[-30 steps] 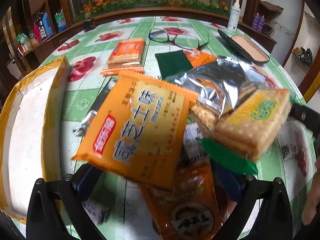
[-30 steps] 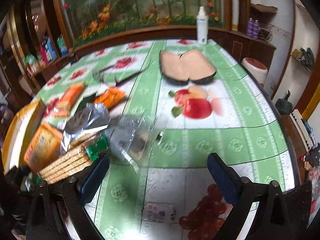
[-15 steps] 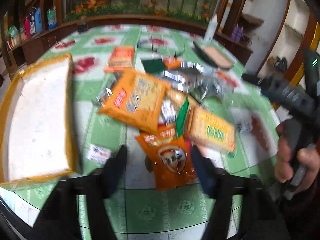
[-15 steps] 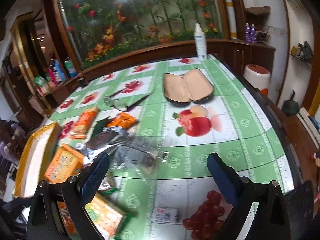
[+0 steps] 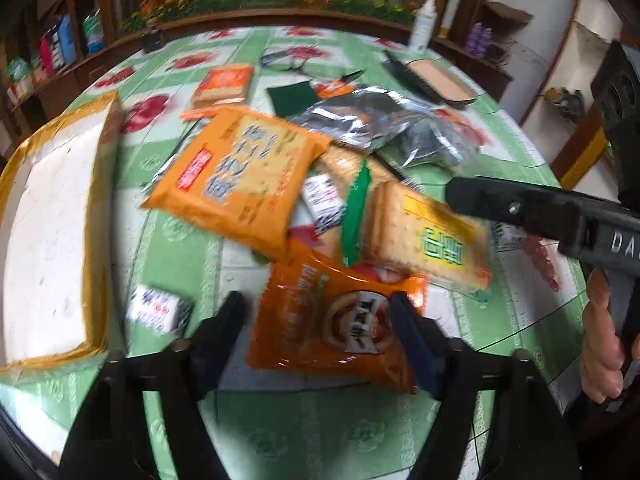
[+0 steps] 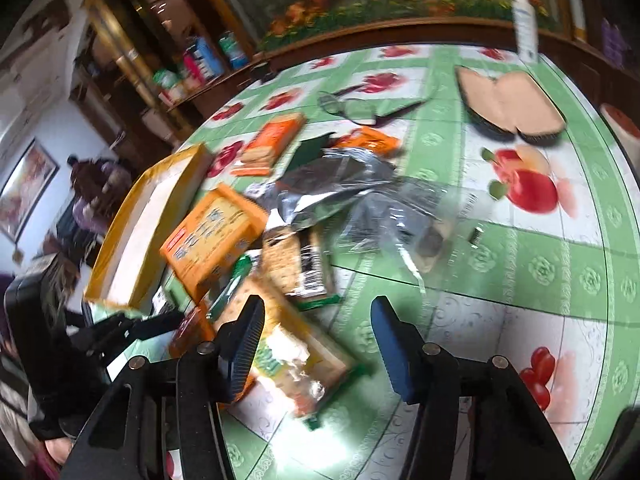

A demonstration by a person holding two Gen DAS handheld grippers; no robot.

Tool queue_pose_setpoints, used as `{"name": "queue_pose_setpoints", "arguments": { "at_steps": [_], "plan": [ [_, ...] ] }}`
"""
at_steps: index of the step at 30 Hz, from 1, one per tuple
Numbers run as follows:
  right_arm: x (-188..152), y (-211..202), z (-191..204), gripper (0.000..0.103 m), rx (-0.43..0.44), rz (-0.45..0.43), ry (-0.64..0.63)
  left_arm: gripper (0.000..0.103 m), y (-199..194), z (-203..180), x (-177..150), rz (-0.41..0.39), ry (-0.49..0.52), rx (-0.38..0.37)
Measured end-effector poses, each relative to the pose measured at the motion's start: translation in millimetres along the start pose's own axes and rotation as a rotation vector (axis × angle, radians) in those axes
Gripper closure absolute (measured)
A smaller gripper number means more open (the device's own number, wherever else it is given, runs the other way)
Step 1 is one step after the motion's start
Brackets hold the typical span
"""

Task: Organize snacks
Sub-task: 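Grasp the orange cartoon packet with the left gripper while the right grasps WEIDAN crackers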

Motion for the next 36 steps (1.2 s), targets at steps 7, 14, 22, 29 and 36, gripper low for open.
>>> {"name": "queue_pose_setpoints", "arguments": {
  "at_steps": [7, 14, 22, 29, 36],
  "plan": [
    [-1.2, 1.5, 7.2, 0.044, -0.046, -0.008, -0.060, 0.074, -9.6, -1.0, 1.3, -0.022, 0.014, -0.078],
    [2.1, 1.0, -11.9, 0.035, -0.097, -0.021, -0.009, 0.076, -22.1, 2.3, -12.4, 0.004, 0.009, -0.149],
    [-12.5, 17.9, 1.9, 0.034, 0.044, 0.112, -0.002, 0.048, -44.7, 13.9, -17.5, -0.011, 0.032, -0.137],
    [-21.9, 14.3, 43.9, 0.033, -0.060, 0.036, -0.273, 0.038, -67.2, 31.4, -15.2, -0.050, 0.037, -0.101],
    [-26.3, 19.9, 48.6, 0.032, -0.159, -0.008, -0.373, 0.037, -62.5, 33.6, -15.9, -0.036, 0.027, -0.098]
  ]
}}
Point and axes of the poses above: each gripper's, at about its wrist camera, not at the fingertips, and y roughly the way its jaws point, z to its left, x to its top, the point moved 7 cm from there along y, roughly the way its jaws point
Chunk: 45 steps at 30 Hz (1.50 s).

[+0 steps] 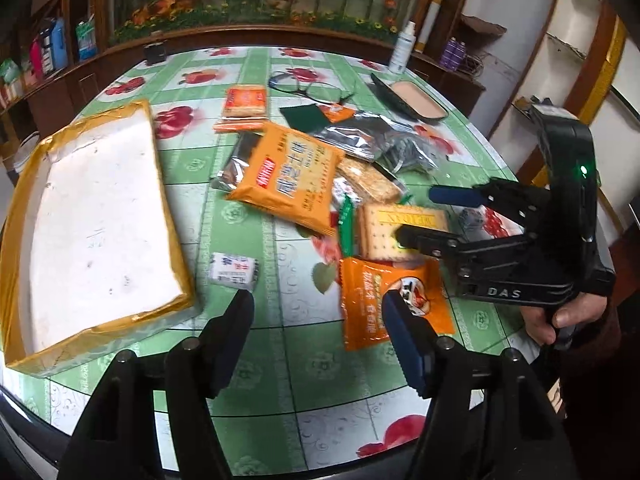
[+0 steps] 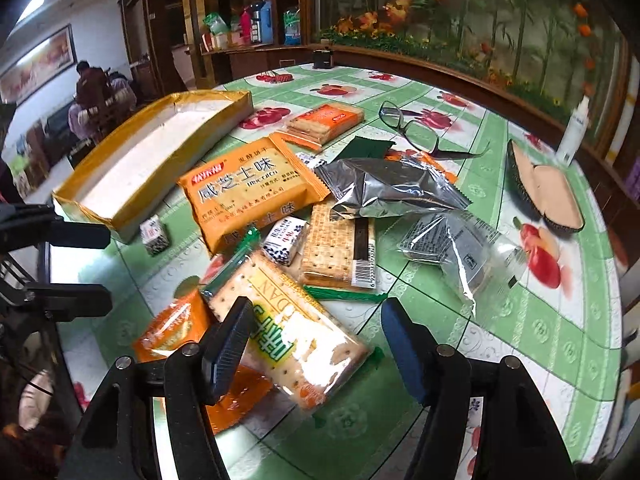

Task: Organize snacks
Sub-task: 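Grasp the orange cartoon packet with the left gripper while the right grasps WEIDAN crackers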

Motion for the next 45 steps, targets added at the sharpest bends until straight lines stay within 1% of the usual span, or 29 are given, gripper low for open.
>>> {"name": "queue_pose_setpoints", "arguments": {
  "at_steps": [3, 4, 7, 9, 10, 11, 12, 13, 14, 16, 17, 18, 20, 23, 24, 25, 26, 28, 29, 30, 31, 34, 35, 37, 39, 40, 41, 42, 45],
  "plan": [
    [0.7, 1.3, 2.7, 0.025, 0.002, -0.011, -0.015, 0.037, 1.9, -8.0, -3.0, 0.007, 0.029, -0.016],
    [0.3, 1.9, 3.5, 0.025, -0.002, -0.014, -0.022, 0.037, 2.5, -10.0, -3.7, 0.012, 0.034, -0.020],
    [-1.6, 1.2, 11.3, 0.025, 0.022, -0.004, -0.055, 0.037, 4.0, -12.6, -5.9, 0.023, 0.042, -0.022],
    [-5.4, 1.6, 20.8, 0.026, 0.026, 0.011, -0.113, 0.037, 4.1, -12.7, -8.0, 0.035, 0.043, -0.029],
    [-9.3, 3.2, 26.6, 0.029, 0.032, 0.031, -0.146, 0.037, 3.4, -12.3, -8.5, 0.039, 0.039, -0.036],
    [-12.0, 4.5, 30.5, 0.038, 0.041, 0.045, -0.161, 0.037, 2.2, -11.9, -9.2, 0.044, 0.034, -0.047],
    [-13.9, 5.3, 32.6, 0.042, 0.062, 0.060, -0.159, 0.037, 1.2, -11.5, -10.2, 0.049, 0.028, -0.058],
    [-16.2, 5.9, 33.0, 0.045, 0.100, 0.087, -0.140, 0.037, -0.2, -11.6, -11.3, 0.054, 0.022, -0.070],
    [-18.2, 6.2, 32.4, 0.048, 0.115, 0.102, -0.128, 0.037, -2.1, -11.1, -12.2, 0.055, 0.018, -0.077],
    [-21.1, 5.0, 33.1, 0.050, 0.103, 0.110, -0.141, 0.036, -6.8, -9.4, -14.3, 0.058, 0.000, -0.088],
    [-22.5, 4.7, 34.7, 0.051, 0.111, 0.115, -0.145, 0.036, -8.9, -9.2, -15.6, 0.064, -0.012, -0.101],
    [-22.6, 4.6, 34.3, 0.051, 0.125, 0.115, -0.132, 0.036, -11.9, -10.2, -17.0, 0.067, -0.023, -0.120],
    [-20.5, 5.8, 26.6, 0.052, 0.160, 0.119, -0.055, 0.035, -17.2, -15.2, -19.0, 0.066, -0.029, -0.151],
    [-14.2, 4.1, 8.9, 0.052, 0.182, 0.104, 0.047, 0.030, -18.6, -32.5, -24.6, 0.086, -0.045, -0.240],
    [-12.3, 2.6, 3.4, 0.052, 0.198, 0.098, 0.084, 0.029, -16.5, -38.2, -26.1, 0.092, -0.045, -0.251],
    [-11.2, 1.1, 0.6, 0.052, 0.204, 0.093, 0.102, 0.027, -11.5, -44.7, -28.2, 0.112, -0.041, -0.248],
    [-10.0, -0.4, -1.4, 0.052, 0.203, 0.085, 0.115, 0.027, -5.7, -49.8, -30.1, 0.134, -0.031, -0.223],
    [-7.4, -4.6, -0.7, 0.052, 0.197, 0.061, 0.117, 0.027, 7.1, -55.8, -31.4, 0.149, 0.000, -0.137],
    [-6.3, -6.1, -0.8, 0.052, 0.195, 0.053, 0.114, 0.027, 13.6, -56.5, -31.7, 0.154, 0.023, -0.077],
    [-6.2, -7.6, -1.0, 0.052, 0.191, 0.049, 0.112, 0.027, 21.7, -56.7, -32.3, 0.170, 0.058, 0.009],
    [-6.0, -8.9, -1.2, 0.052, 0.191, 0.044, 0.116, 0.027, 28.5, -59.1, -32.0, 0.184, 0.085, 0.052],
    [-3.4, -8.5, -2.4, 0.052, 0.188, 0.040, 0.119, 0.026, 46.1, -66.2, -31.5, 0.207, 0.124, 0.079],
    [-2.2, -8.1, -2.7, 0.052, 0.187, 0.040, 0.121, 0.021, 51.2, -69.1, -29.9, 0.208, 0.133, 0.074],
    [-0.6, -8.3, -3.4, 0.052, 0.185, 0.035, 0.125, 0.020, 57.1, -70.0, -23.1, 0.165, 0.150, 0.090],
    [0.7, -9.8, -5.2, 0.052, 0.175, 0.026, 0.126, 0.025, 60.4, -69.3, -17.5, 0.106, 0.159, 0.101],
    [0.6, -10.0, -6.1, 0.052, 0.175, 0.025, 0.129, 0.040, 59.4, -70.5, -16.2, 0.084, 0.167, 0.096],
    [1.0, -10.2, -7.6, 0.052, 0.176, 0.023, 0.136, 0.070, 58.9, -70.7, -12.9, 0.069, 0.169, 0.085],
    [1.5, -10.5, -8.6, 0.052, 0.177, 0.020, 0.141, 0.082, 58.1, -69.8, -10.4, 0.065, 0.154, 0.066],
    [2.4, -11.7, -10.4, 0.052, 0.179, 0.014, 0.154, 0.086, 56.7, -64.3, -7.9, 0.047, 0.101, 0.017]
  ]
}}
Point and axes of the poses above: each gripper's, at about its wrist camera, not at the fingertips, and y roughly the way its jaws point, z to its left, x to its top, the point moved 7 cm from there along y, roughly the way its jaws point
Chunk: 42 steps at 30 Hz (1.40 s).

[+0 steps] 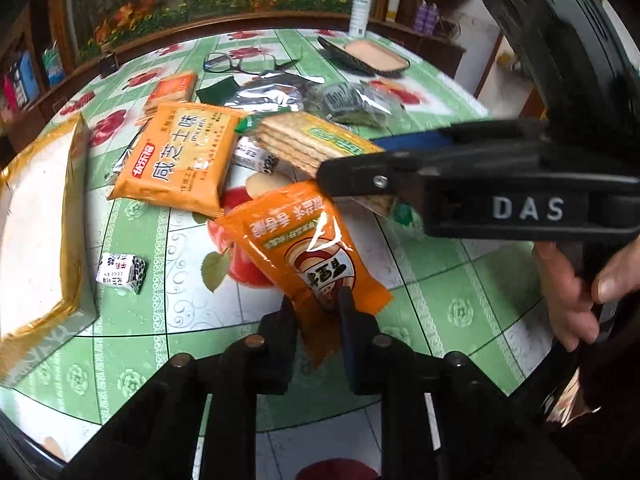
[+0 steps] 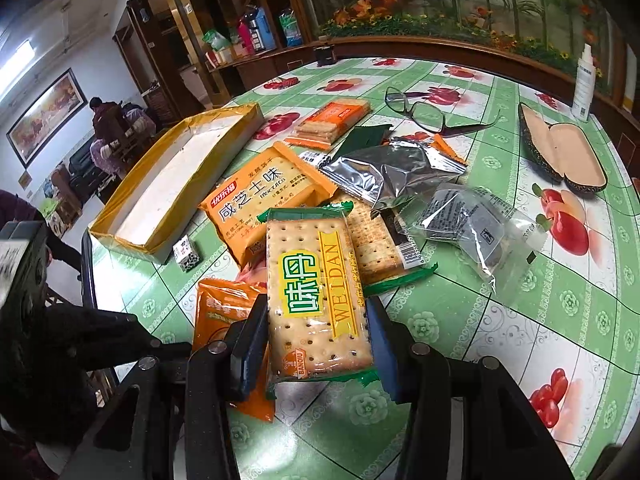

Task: Organize snacks
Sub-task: 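Grasp the orange cartoon packet with the left gripper while the right grasps WEIDAN crackers, then carry both packets into the white tray and open both grippers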

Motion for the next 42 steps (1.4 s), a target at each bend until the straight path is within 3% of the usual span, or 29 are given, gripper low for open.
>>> {"name": "queue_pose_setpoints", "arguments": {
  "at_steps": [4, 12, 22, 24, 26, 28, 29, 30, 31, 32, 42],
  "plan": [
    [1.3, -2.3, -1.3, 0.052, 0.001, -0.012, 0.009, 0.090, -5.2, 3.2, 0.2, -0.031, -0.039, -0.037],
    [6.1, -10.9, -2.5, 0.052, 0.028, -0.049, 0.030, 0.094, -30.6, 13.1, 4.5, -0.095, -0.071, -0.041],
    [7.0, -11.4, -0.4, 0.052, 0.038, -0.055, 0.034, 0.094, -14.9, 14.3, 2.9, -0.041, -0.102, -0.093],
    [6.3, -9.8, -0.2, 0.052, 0.032, -0.050, 0.030, 0.089, -10.6, 14.0, 4.6, -0.037, -0.102, -0.089],
    [4.3, -6.8, -1.1, 0.052, 0.026, -0.038, 0.031, 0.069, -5.1, 13.5, 6.5, -0.022, -0.099, -0.095],
    [1.8, -0.8, -3.4, 0.052, 0.021, -0.014, 0.042, 0.056, 1.2, 14.5, 9.9, -0.015, -0.108, -0.097],
    [-0.1, 3.1, -4.8, 0.052, 0.022, 0.003, 0.050, 0.056, 3.2, 14.7, 11.9, -0.019, -0.110, -0.100],
    [-1.5, 5.6, -4.9, 0.052, 0.027, 0.015, 0.055, 0.056, 4.2, 13.8, 14.5, -0.029, -0.109, -0.108],
    [-2.5, 7.1, -4.5, 0.052, 0.032, 0.022, 0.056, 0.068, 5.8, 14.0, 16.3, -0.036, -0.118, -0.119],
    [-3.2, 7.7, -3.6, 0.052, 0.034, 0.024, 0.055, 0.089, 8.3, 14.8, 17.3, -0.032, -0.124, -0.120],
    [1.7, -1.6, -5.1, 0.052, 0.045, -0.023, 0.071, 0.091, -10.0, 21.0, 19.1, -0.092, -0.145, -0.090]
  ]
}}
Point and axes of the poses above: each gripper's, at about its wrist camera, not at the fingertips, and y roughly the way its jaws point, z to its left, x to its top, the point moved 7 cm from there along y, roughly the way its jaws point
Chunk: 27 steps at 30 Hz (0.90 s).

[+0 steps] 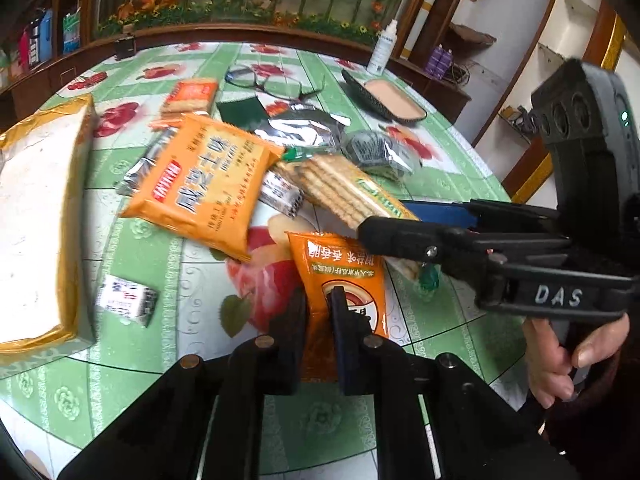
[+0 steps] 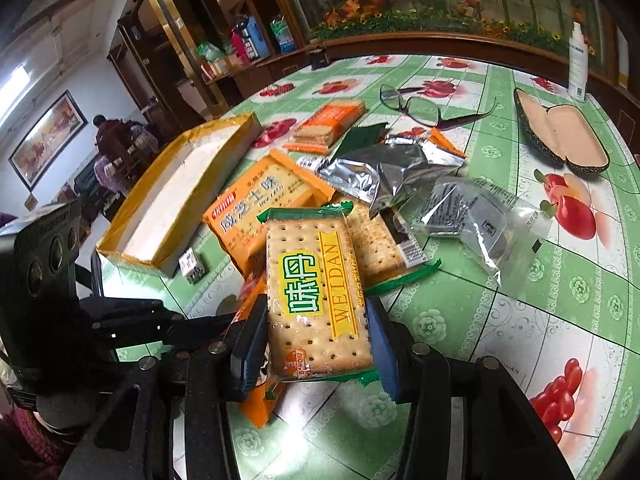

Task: Organize snacks
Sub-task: 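Carry both packets into the white tray and open both grippers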

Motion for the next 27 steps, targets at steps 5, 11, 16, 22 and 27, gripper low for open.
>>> {"name": "queue_pose_setpoints", "arguments": {
  "at_steps": [5, 11, 16, 22, 27],
  "plan": [
    [7.6, -12.2, -1.9, 0.052, 0.012, -0.060, 0.015, 0.091, -23.9, 13.5, 7.2, -0.057, -0.030, 0.000],
    [13.6, -19.5, 7.9, 0.052, 0.025, -0.115, -0.020, 0.091, -60.9, 45.4, 17.0, -0.138, -0.080, 0.024],
    [16.3, -17.0, 27.9, 0.052, 0.089, -0.111, -0.028, 0.091, -97.5, 93.9, 25.4, -0.210, -0.161, 0.088],
    [22.1, 1.1, 66.7, 0.052, 0.168, -0.029, -0.056, 0.091, -126.8, 153.2, 24.4, -0.274, -0.260, 0.188],
    [40.0, 20.5, 116.5, 0.051, 0.212, 0.000, -0.116, 0.091, -130.0, 191.4, 15.9, -0.283, -0.304, 0.306]
  ]
}}
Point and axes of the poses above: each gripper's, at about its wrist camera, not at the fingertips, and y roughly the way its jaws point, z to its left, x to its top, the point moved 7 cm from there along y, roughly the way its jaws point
